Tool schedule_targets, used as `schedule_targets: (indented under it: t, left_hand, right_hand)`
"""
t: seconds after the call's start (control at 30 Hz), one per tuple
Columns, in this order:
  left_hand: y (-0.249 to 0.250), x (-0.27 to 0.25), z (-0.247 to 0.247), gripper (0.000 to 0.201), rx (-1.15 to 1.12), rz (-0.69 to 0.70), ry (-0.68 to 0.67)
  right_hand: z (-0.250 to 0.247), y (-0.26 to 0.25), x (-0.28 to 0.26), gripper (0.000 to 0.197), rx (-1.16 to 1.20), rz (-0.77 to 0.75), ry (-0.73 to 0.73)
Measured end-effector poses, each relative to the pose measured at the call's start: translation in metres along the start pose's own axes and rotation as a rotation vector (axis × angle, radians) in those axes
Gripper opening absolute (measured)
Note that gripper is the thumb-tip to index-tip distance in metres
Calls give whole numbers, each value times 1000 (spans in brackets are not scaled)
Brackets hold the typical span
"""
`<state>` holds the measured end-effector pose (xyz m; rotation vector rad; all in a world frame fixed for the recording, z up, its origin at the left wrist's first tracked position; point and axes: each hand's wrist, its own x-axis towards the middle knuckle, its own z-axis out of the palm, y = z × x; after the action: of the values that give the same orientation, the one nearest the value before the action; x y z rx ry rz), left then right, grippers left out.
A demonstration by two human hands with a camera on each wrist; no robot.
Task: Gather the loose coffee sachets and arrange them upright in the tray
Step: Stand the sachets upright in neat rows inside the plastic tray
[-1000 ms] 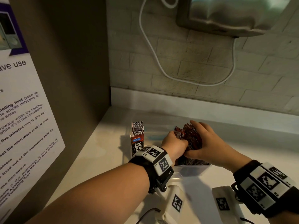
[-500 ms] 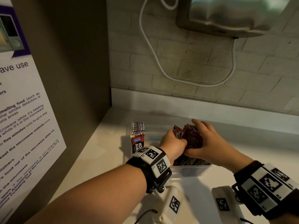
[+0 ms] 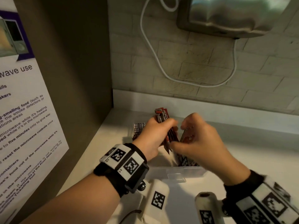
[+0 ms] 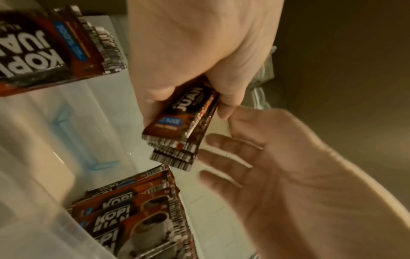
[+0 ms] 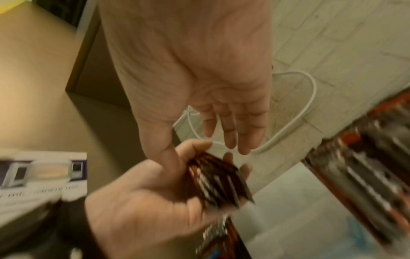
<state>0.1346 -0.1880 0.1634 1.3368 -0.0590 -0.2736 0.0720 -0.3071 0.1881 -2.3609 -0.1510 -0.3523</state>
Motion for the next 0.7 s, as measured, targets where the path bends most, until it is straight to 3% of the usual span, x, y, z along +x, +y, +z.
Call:
schedule_targets:
  t: [0.1, 0.23, 0.4, 0.53, 0.63, 0.7]
  left_hand:
    - [5, -7, -6, 9, -91, -24, 12]
    - [4, -13, -18, 25, -46, -15, 31]
    - [2, -25, -40, 29, -75, 6, -3]
    - [-3, -30, -55, 41, -217, -62, -155]
    - [-3, -30, -60, 39, -238, -55, -184]
    - [-4, -29, -60, 43, -225, -42, -124]
  right_hand:
    - [28, -3, 0, 47, -88, -53, -67]
    - [50, -5, 5, 38, 47, -1, -42]
    - [54, -5, 9, 28, 625, 178, -103]
    - [57, -14, 7, 34, 978, 246, -317]
    - [62, -15, 7, 37, 908, 225, -315]
    - [66, -14, 10, 28, 613, 145, -203]
